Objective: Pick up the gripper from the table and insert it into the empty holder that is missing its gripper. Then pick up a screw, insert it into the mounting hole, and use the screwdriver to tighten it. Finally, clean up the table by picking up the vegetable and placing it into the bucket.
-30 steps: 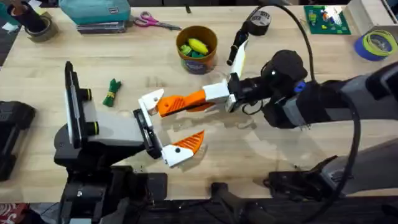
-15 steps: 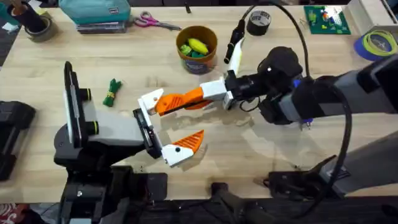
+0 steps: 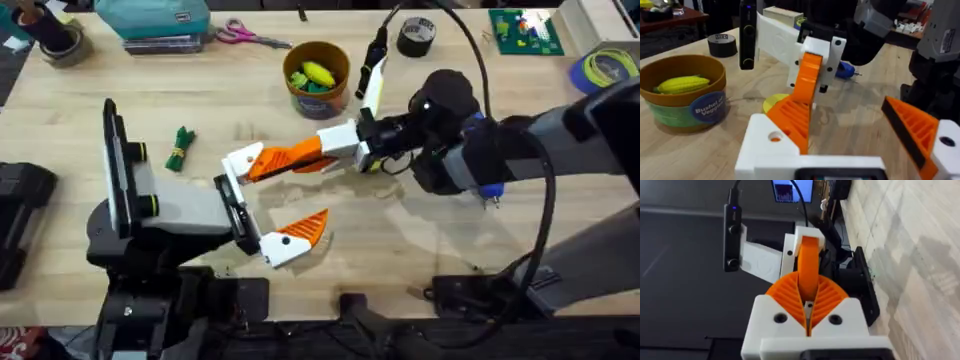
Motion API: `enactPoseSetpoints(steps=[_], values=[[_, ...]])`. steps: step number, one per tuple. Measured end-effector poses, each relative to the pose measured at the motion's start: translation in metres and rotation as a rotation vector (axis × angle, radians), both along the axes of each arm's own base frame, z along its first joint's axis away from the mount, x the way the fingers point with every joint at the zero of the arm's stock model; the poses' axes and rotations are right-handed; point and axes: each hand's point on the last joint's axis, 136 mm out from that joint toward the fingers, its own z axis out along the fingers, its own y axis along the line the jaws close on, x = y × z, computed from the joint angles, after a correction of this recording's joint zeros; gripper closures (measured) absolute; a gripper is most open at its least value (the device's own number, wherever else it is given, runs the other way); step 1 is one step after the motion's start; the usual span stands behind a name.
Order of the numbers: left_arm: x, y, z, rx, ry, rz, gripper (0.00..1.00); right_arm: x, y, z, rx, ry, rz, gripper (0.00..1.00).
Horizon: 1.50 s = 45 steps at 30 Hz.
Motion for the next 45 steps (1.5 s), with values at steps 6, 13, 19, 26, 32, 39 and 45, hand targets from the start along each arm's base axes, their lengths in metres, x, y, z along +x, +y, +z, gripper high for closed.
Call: enactPoseSetpoints(steps=[6, 13, 19, 26, 32, 39, 45], values=[[0.000, 0.000, 0.000, 0.000, 0.001, -0.001, 0.016, 0.003, 0.005, -0.001, -0.001, 0.006, 0.008, 0.993], [0.000, 0.000, 0.000, -0.001, 0.001, -0.003, 0.015, 0.004, 0.013, -0.001, 0.003, 0.000, 0.026, 0.993], [0.000, 0.000, 0.000, 0.000, 0.001, -0.002, 0.015, 0.004, 0.014, -0.001, 0.003, -0.001, 0.029, 0.993], [0.000, 0.000, 0.000, -0.002, 0.004, 0.000, 0.015, 0.005, 0.015, -0.003, 0.002, 0.002, 0.025, 0.993], [0.000, 0.000, 0.000, -0.005, 0.011, 0.001, 0.015, 0.006, 0.015, -0.003, 0.003, 0.001, 0.022, 0.993], [0.000, 0.000, 0.000, -0.005, 0.011, 0.002, 0.016, 0.007, 0.016, -0.003, 0.004, 0.000, 0.018, 0.993], [0.002, 0.001, 0.000, -0.003, 0.009, 0.013, 0.015, 0.008, 0.018, -0.002, 0.007, -0.003, 0.009, 0.993]])
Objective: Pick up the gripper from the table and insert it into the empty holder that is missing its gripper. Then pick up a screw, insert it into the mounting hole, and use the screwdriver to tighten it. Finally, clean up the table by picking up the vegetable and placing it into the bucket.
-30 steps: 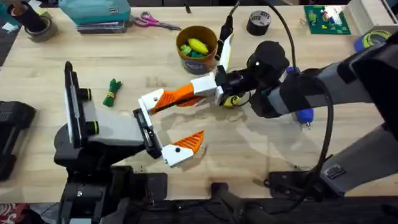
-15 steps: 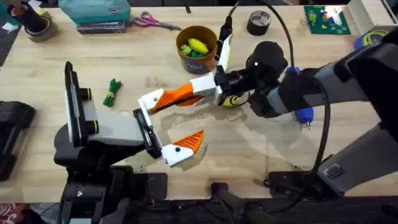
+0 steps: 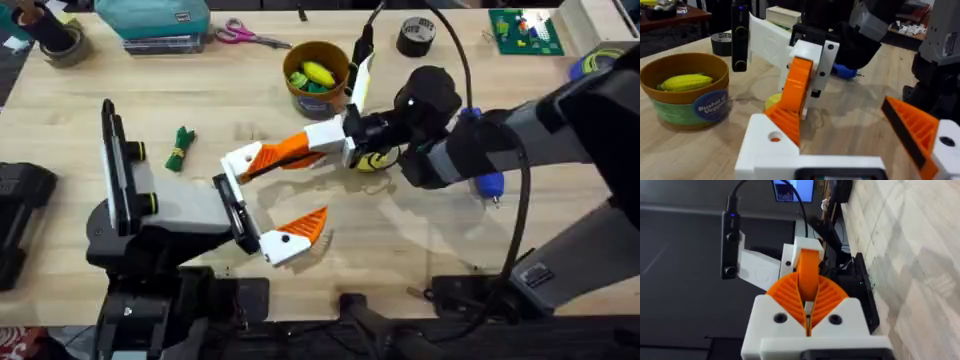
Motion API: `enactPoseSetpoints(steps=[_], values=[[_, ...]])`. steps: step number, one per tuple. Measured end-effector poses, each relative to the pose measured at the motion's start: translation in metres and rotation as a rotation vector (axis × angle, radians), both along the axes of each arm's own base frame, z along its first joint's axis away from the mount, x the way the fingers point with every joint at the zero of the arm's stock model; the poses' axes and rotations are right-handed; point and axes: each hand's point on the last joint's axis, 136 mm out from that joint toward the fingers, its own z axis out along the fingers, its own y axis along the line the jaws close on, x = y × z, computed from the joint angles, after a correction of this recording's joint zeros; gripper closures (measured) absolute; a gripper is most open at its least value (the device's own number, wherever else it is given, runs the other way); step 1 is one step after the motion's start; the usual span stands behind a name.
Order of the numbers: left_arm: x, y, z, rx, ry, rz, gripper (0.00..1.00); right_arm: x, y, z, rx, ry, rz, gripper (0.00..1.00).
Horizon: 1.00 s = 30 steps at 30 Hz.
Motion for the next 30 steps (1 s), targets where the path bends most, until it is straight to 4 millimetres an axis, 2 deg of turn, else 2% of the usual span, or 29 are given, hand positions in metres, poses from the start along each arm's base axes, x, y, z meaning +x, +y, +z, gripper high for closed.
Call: enactPoseSetpoints(steps=[17, 18, 19, 24, 26, 30], values=[[0.0020, 0.0011, 0.0001, 0.003, -0.005, 0.012, 0.015, 0.0029, 0.0023, 0.0011, 0.001, -0.001, 0.003, 0.974], [0.0020, 0.0011, 0.0001, 0.003, -0.005, 0.013, 0.015, 0.0027, 0.0022, 0.0010, 0.001, 0.001, 0.004, 0.920], [0.0017, 0.0010, 0.0001, 0.002, -0.005, 0.011, 0.016, 0.0027, 0.0024, 0.0010, 0.000, 0.003, 0.004, 0.789], [-0.0009, -0.0005, 0.0003, 0.001, -0.003, -0.006, 0.015, 0.0020, 0.0057, 0.0030, 0.006, -0.006, 0.004, 0.054], [-0.0010, -0.0006, 0.0003, 0.001, -0.003, -0.006, 0.015, 0.0021, 0.0059, 0.0032, 0.006, -0.006, 0.004, 0.011], [-0.0010, -0.0006, 0.0003, 0.001, -0.003, -0.006, 0.015, 0.0021, 0.0059, 0.0032, 0.006, -0.006, 0.004, 0.008]])
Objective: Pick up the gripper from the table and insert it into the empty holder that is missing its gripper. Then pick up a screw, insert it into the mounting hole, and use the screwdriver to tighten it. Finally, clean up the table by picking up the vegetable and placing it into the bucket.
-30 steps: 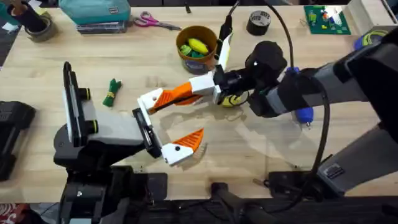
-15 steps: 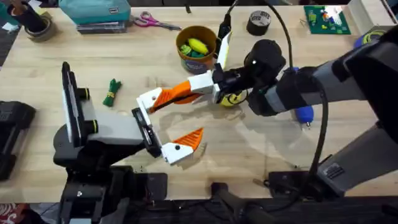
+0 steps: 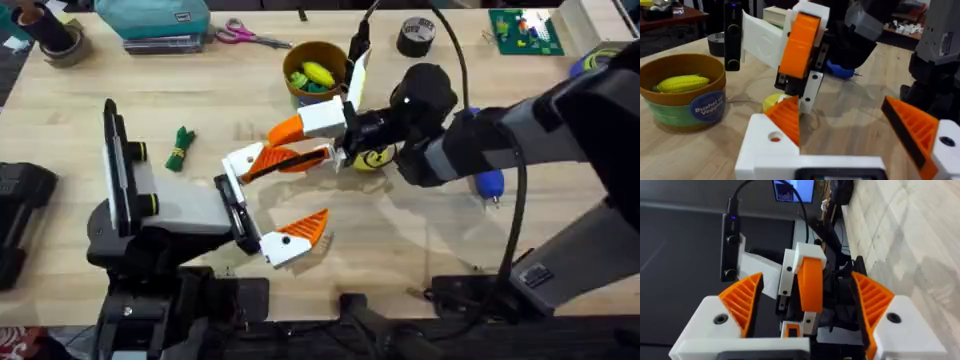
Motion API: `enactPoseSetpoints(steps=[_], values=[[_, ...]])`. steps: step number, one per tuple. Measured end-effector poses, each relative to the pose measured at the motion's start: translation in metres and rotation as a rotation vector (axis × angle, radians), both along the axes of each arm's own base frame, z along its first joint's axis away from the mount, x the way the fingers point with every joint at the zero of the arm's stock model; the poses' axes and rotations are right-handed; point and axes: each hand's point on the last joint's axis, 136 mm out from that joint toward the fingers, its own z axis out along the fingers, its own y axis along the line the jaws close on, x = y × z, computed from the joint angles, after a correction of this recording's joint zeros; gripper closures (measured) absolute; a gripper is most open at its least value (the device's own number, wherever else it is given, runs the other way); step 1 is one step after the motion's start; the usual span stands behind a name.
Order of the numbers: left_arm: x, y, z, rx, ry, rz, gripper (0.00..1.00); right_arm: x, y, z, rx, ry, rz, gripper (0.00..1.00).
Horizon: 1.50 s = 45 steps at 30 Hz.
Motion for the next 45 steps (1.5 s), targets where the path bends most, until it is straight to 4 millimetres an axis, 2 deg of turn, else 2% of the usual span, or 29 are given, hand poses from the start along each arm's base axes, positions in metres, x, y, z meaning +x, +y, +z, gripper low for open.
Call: enactPoseSetpoints(steps=[10, 16, 22, 31, 38, 42, 45], values=[[0.000, 0.000, 0.000, 0.000, 0.000, 0.000, 0.015, 0.004, -0.003, 0.000, 0.000, -0.001, -0.011, 0.007], [0.000, 0.000, 0.000, 0.000, 0.000, 0.000, 0.015, 0.017, -0.015, -0.007, -0.046, 0.049, -0.052, 0.007], [0.000, 0.000, 0.000, 0.000, 0.000, 0.000, 0.015, 0.031, -0.046, 0.004, -0.098, 0.061, -0.113, 0.007], [0.000, 0.000, 0.000, 0.000, 0.000, -0.001, 0.015, 0.036, -0.106, 0.031, -0.117, -0.016, -0.218, 0.006], [0.000, 0.000, 0.000, 0.000, 0.000, -0.001, 0.015, 0.043, -0.147, 0.029, -0.169, -0.040, -0.329, 0.006], [0.000, 0.000, 0.000, 0.000, 0.000, -0.001, 0.015, 0.045, -0.158, 0.026, -0.297, -0.030, -0.386, 0.007], [0.000, 0.000, 0.000, 0.000, 0.000, -0.003, 0.015, 0.046, -0.168, 0.032, -0.444, -0.066, -0.409, 0.006]])
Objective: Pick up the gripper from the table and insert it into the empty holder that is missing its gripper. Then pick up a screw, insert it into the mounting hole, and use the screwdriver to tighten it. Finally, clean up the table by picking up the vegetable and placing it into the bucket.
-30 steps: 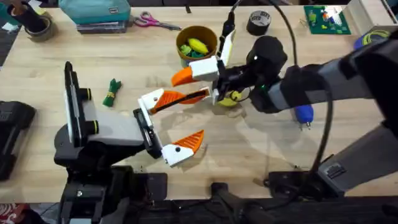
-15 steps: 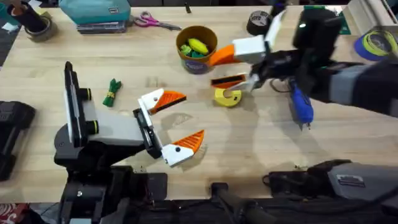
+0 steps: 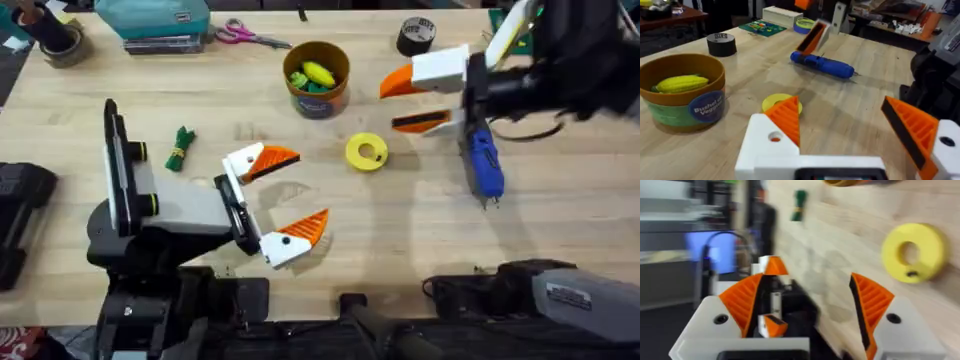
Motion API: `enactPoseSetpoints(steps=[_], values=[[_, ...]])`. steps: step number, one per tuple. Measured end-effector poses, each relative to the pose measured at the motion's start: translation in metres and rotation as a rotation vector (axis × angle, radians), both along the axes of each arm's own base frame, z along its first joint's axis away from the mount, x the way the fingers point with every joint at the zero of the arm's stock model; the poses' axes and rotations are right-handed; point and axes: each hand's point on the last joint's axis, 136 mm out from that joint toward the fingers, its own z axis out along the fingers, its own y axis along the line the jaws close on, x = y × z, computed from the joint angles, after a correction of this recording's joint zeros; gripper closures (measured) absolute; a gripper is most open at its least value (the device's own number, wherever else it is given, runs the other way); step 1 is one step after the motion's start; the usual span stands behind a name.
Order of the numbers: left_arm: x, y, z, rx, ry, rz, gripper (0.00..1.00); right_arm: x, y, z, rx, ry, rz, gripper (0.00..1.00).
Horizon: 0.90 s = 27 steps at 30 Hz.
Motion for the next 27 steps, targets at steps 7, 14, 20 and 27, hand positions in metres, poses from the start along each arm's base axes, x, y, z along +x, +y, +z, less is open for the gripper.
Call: enactPoseSetpoints(steps=[7, 14, 20, 27], values=[[0.000, 0.000, 0.000, 0.000, 0.000, -0.002, 0.015, 0.007, -0.040, 0.044, -0.401, -0.159, -0.024, 0.006], [-0.001, 0.000, 0.000, -0.001, 0.001, -0.005, 0.015, -0.004, -0.079, 0.071, -0.710, -0.221, -0.043, 0.005], [-0.001, 0.000, 0.000, -0.001, 0.001, -0.005, 0.015, -0.026, -0.075, 0.071, -0.856, -0.235, 0.060, 0.006], [-0.001, -0.001, 0.000, -0.001, 0.002, -0.008, 0.015, -0.035, -0.060, 0.067, -0.932, -0.271, 0.126, 0.005]])
